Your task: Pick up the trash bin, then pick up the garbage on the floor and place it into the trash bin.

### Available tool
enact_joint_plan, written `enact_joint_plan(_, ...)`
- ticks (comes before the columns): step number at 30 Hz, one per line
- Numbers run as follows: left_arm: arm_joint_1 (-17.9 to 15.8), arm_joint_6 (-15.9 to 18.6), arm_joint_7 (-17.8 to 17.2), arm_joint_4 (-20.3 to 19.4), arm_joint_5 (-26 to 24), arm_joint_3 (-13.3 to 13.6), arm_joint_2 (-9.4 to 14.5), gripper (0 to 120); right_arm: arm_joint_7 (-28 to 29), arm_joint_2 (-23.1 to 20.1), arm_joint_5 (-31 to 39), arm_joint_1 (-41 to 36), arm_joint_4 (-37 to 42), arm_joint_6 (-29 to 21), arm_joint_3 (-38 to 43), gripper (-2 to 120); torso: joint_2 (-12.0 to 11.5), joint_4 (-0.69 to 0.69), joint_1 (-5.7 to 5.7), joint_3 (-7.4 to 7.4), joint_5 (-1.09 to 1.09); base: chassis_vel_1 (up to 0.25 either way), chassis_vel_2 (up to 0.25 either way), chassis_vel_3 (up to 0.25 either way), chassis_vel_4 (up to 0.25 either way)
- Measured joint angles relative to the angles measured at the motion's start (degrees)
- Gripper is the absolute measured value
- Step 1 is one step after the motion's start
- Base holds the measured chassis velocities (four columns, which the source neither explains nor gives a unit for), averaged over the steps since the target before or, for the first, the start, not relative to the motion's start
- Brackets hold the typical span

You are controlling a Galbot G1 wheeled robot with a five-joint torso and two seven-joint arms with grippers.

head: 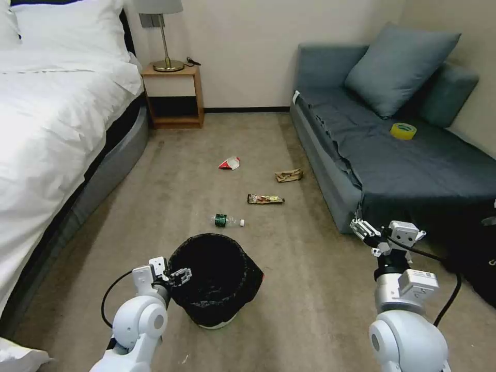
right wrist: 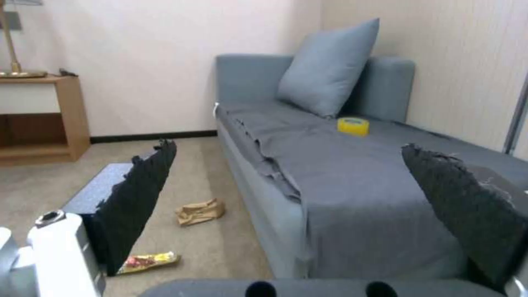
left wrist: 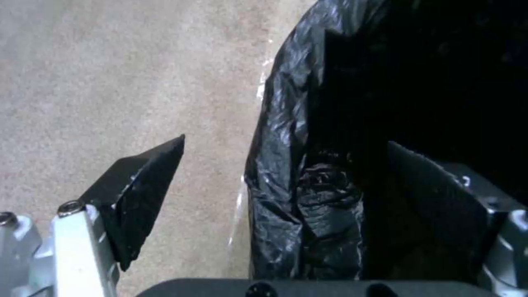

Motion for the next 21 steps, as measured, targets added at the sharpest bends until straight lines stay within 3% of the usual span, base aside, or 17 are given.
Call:
enact_joint_plan(8, -0.1, -0.4, -0.6, 1.0, -2.0, -0.1, 0.3, 76, 0.4, 0.0, 0.0, 0.3, -0.7, 0.3, 0.0, 100, 0.0, 0.01, 0.00, -0.01, 0.02, 0.000, 0.000, 0.000, 0.000)
enact_joint_plan(12, 0.1, -0.5, -0.6, 1.1, -2.6, -0.3, 0.2, 55, 0.5, -0.1, 0.0, 0.4, -0.8, 0.3, 0.0, 100, 0.0, 0.01, 0.00, -0.01, 0.02, 0.000, 0.000, 0.000, 0.000)
enact_joint_plan(14, 0.1, -0.5, -0.6, 1.1, -2.6, -0.3, 0.2, 53, 0.5, -0.1, 0.0, 0.4, -0.9, 0.3, 0.0, 100, 0.0, 0.01, 0.00, -0.01, 0.02, 0.000, 0.000, 0.000, 0.000)
enact_joint_plan(21, 0.7, -0.5, -0.5, 0.8, -3.3, -0.4, 0.0, 23, 0.7, -0.3, 0.1, 0.4, -1.0, 0.6, 0.1, 100, 0.0, 0.01, 0.00, -0.01, 0.01, 0.000, 0.000, 0.000, 0.000)
